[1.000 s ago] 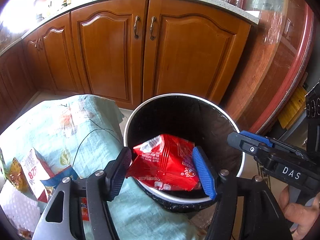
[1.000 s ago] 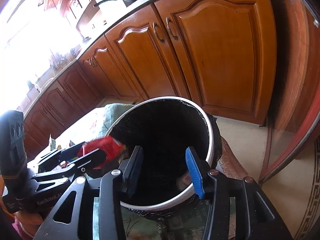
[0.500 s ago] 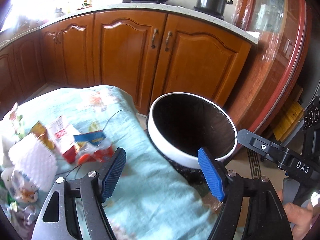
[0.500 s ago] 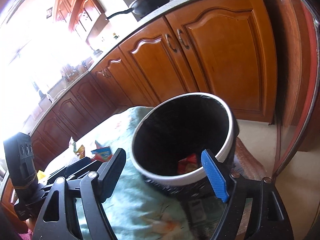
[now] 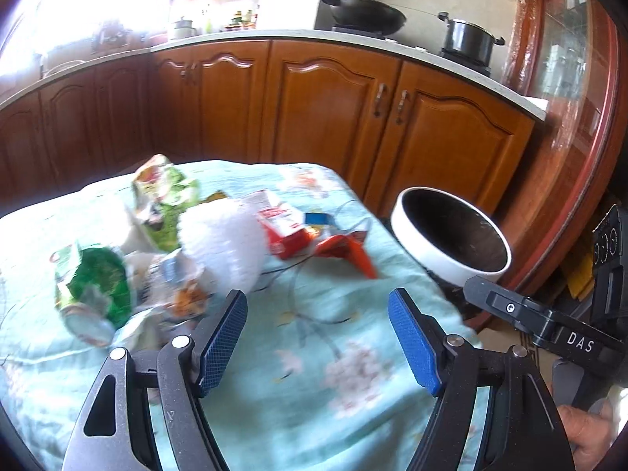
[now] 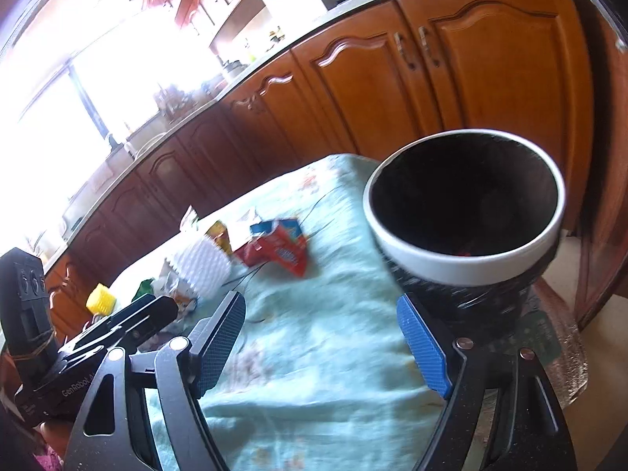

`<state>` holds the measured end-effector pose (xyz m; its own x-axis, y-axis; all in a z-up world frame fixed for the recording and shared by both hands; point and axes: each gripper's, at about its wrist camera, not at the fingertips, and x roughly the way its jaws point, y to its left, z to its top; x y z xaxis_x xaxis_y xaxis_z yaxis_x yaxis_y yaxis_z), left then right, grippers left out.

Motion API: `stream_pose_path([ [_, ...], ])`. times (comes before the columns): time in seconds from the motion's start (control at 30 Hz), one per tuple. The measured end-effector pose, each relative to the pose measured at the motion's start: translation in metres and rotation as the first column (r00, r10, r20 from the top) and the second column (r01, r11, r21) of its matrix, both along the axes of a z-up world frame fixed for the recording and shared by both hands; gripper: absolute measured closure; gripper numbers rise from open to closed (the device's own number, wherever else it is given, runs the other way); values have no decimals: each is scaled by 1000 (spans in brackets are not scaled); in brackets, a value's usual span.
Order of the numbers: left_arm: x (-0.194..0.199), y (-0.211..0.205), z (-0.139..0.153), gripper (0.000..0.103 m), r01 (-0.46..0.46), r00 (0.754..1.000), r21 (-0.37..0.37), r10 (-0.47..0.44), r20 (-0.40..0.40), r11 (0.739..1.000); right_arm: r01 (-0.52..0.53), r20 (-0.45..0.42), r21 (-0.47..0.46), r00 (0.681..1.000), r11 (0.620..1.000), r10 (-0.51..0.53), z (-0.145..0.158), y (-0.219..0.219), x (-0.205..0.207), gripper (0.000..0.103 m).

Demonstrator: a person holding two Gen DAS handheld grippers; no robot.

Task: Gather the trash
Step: 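Move both open tools back over the table trash, then grasp the crumpled foil wrapper with the left tool while the right tool grasps the red-orange snack bag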

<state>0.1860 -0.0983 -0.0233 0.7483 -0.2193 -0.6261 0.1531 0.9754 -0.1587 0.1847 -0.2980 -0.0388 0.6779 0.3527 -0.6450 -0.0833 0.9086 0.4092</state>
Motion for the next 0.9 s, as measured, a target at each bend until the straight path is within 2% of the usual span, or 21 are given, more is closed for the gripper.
stream_pose_path([
  [0.3, -47, 41, 6, 29, -117, 993, -1, 117, 15, 993, -78, -2, -36, 997, 996, 78, -9, 46, -1, 22],
  [0.5, -61, 57, 0, 29, -177, 984, 6, 177, -8, 984, -101, -5, -58, 995, 993, 101, -13, 62, 7, 22],
  [0.8, -44, 71, -7, 30, -207, 975, 6, 207, -81, 978, -121, 15, -129, 992, 984, 124, -13, 82, 25, 22],
  [0.9, -32, 72, -11, 37, -197, 974, -3, 195, -111, 980, -103, 13, -169, 994, 980, 107, -16, 82, 39, 22],
])
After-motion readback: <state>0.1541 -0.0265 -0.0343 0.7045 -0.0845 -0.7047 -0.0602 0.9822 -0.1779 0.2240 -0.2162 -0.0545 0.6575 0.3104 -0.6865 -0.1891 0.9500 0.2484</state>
